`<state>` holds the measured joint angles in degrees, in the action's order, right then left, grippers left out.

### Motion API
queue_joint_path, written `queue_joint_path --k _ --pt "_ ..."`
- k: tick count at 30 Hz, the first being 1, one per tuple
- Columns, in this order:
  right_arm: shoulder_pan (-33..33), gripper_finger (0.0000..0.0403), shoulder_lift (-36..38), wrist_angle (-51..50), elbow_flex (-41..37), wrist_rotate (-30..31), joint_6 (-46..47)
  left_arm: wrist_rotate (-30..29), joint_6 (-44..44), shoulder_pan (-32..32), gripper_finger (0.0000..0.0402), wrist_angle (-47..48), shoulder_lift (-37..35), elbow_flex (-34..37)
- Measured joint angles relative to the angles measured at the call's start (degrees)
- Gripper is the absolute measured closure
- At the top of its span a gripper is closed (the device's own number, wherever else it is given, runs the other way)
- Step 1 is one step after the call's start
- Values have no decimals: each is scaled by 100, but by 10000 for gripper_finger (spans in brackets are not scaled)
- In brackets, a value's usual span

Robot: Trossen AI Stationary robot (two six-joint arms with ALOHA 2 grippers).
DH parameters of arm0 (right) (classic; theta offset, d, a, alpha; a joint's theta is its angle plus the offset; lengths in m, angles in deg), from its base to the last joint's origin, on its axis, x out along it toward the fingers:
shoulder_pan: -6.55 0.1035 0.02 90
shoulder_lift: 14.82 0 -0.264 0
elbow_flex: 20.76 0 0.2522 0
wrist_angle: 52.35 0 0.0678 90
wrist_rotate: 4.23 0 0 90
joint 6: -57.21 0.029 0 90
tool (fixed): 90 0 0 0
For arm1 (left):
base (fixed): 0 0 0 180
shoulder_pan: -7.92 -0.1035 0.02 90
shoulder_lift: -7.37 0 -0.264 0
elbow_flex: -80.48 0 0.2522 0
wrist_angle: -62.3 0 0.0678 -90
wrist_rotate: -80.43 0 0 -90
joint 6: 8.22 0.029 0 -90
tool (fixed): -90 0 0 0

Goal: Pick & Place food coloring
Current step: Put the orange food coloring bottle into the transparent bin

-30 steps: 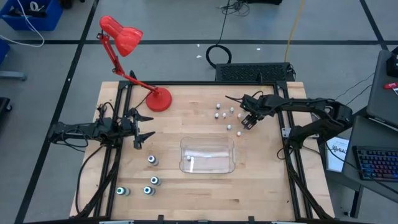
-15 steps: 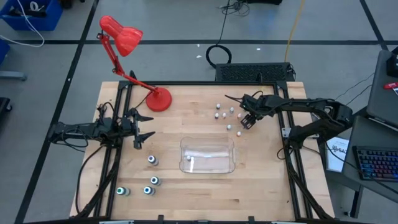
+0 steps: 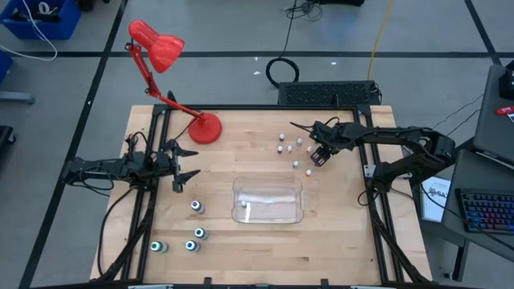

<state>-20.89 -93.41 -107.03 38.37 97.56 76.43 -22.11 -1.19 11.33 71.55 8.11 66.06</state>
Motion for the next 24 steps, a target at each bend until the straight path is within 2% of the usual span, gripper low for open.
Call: queue_joint_path --k 24 --pt "-2 245 -120 48 -4 35 -40 0 0 1 96 -2 1 -1"
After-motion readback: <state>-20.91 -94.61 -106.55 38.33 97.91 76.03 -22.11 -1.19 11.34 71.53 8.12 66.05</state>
